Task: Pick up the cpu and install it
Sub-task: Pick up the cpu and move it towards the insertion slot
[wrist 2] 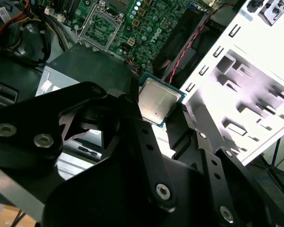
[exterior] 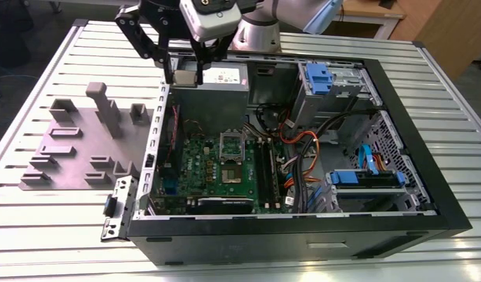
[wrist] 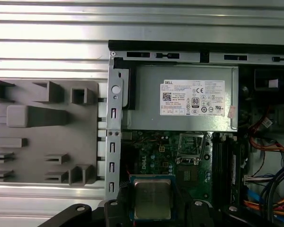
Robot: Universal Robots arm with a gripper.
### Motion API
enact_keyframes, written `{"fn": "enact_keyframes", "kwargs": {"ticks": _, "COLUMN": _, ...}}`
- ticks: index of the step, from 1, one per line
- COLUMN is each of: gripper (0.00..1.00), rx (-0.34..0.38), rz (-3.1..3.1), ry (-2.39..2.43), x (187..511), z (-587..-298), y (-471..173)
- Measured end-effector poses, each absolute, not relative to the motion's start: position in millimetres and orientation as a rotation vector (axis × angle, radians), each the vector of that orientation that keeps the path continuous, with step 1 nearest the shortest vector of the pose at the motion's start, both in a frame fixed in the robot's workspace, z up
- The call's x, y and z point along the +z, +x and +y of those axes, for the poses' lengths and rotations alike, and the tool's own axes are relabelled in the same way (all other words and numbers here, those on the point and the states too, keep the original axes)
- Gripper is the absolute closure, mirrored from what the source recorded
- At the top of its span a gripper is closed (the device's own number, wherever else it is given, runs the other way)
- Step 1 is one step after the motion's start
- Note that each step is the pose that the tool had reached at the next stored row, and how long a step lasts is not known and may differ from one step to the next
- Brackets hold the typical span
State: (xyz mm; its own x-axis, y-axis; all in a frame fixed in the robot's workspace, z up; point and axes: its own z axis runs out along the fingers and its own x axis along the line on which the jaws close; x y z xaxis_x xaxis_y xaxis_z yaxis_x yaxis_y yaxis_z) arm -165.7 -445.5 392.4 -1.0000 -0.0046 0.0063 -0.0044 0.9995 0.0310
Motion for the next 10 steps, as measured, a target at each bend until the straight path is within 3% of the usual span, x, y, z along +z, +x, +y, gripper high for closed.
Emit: {"fn": "enact_keyframes", "kwargs": {"ticks": 10, "gripper": 0.53, "rx": -0.049, "rz": -3.135, "ry": 0.007, "x": 392.4, "z": -445.5, "y": -161.3}}
